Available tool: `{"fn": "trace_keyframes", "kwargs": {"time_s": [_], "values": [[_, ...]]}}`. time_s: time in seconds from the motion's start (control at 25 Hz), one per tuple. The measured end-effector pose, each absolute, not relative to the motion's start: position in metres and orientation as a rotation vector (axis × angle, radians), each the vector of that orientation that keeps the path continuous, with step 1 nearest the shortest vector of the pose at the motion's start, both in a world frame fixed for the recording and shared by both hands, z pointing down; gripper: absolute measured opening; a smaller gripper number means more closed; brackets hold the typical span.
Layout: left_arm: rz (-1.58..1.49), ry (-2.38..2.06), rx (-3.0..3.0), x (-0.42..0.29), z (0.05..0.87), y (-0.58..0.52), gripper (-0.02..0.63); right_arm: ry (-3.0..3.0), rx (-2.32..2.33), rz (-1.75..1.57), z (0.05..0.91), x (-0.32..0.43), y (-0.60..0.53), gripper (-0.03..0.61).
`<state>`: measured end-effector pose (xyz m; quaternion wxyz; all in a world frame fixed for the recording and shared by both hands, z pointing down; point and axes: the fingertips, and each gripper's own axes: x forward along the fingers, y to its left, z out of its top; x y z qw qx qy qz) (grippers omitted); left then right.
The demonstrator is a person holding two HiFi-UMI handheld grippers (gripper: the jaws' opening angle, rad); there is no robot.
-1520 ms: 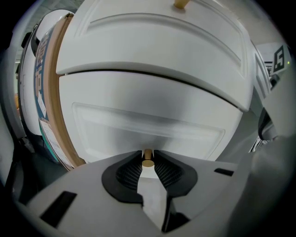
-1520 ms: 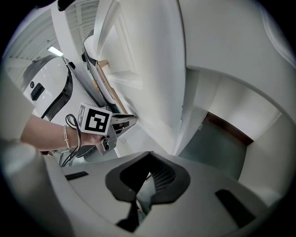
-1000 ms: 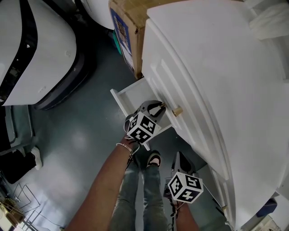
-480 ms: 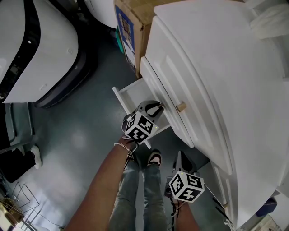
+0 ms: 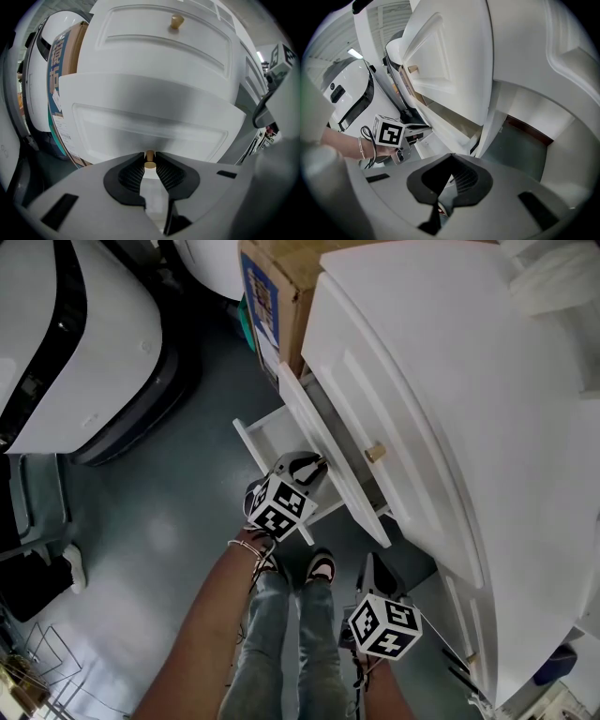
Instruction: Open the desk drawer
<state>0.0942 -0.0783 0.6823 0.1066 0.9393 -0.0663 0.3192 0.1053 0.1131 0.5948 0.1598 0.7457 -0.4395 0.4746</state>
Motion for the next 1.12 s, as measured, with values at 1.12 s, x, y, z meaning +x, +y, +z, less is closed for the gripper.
{"fn": "trace_keyframes", "kwargs": {"time_s": [1.12], "values": [[0.972,-0.219,2.755,0.024,0.684,-0.067,0.086,-1.262,2.086,1.304,0.582,0.084,0.124,0.008]]}}
